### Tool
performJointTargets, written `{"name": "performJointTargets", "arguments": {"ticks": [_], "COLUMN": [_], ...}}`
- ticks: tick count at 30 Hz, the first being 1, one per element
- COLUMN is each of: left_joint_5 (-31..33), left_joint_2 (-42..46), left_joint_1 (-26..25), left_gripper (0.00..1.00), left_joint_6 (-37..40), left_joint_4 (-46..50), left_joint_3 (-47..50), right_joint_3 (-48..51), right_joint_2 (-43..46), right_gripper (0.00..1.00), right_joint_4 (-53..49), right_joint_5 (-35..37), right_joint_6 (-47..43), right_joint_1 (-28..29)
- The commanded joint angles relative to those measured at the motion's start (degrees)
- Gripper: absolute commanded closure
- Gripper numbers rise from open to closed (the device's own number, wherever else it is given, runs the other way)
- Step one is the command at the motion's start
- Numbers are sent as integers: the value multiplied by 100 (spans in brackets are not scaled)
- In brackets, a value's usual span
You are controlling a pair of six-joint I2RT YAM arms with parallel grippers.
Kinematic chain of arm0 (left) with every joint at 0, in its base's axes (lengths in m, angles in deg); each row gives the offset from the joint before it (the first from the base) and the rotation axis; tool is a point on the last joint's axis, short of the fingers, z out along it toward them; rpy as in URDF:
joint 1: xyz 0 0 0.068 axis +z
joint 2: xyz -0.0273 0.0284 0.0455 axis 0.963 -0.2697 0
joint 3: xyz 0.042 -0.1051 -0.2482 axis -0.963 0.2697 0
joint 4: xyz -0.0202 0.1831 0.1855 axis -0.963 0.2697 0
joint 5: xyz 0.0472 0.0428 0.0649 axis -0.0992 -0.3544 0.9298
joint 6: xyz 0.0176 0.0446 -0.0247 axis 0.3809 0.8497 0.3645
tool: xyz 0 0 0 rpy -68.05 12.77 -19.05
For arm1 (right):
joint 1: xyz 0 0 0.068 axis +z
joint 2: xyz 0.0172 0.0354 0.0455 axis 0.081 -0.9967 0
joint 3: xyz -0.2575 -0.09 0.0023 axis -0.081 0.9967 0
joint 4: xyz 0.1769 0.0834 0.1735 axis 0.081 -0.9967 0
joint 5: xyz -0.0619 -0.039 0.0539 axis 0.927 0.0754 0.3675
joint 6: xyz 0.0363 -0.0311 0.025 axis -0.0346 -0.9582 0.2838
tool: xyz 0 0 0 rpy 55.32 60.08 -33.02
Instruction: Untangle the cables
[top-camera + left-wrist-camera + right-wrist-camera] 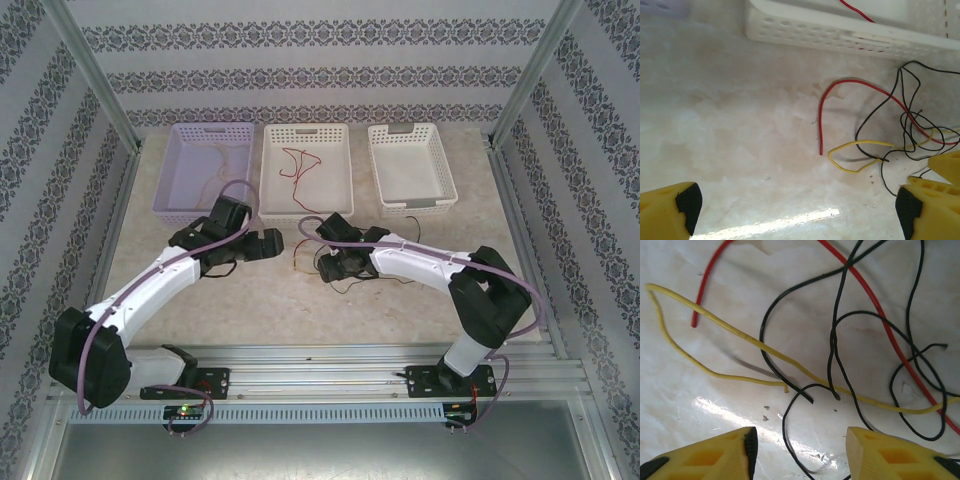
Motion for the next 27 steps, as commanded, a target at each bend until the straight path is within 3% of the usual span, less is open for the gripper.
{"name": "performJointTargets", "arguments": {"ticks": [1, 13, 18, 21, 27], "left_joint_5": [25, -208, -355, -454, -808], "left_joint_2": [-182, -1112, -1501, -1709, -2003], "left_joint_1": [-221, -388, -398, -397, -446], "left_gripper": [0, 1, 2, 4, 11], "left_joint_6": [-148, -72, -115, -93, -141], "left_joint_4": [-682, -2104, -2671, -2957, -3549], "left_joint_3": [119, 580, 651, 669, 756], "right_joint_3": [11, 54, 147, 245, 268], "right_joint_2": [-140, -358, -223, -31, 152], "right_gripper": [59, 81, 79, 73, 68], "right_joint_4": [44, 280, 342, 412, 387], "right_joint_5": [7, -95, -134, -130, -125], "right_joint_6": [136, 115, 71, 29, -61], "right_joint_1": [-47, -219, -263, -260, -331]}}
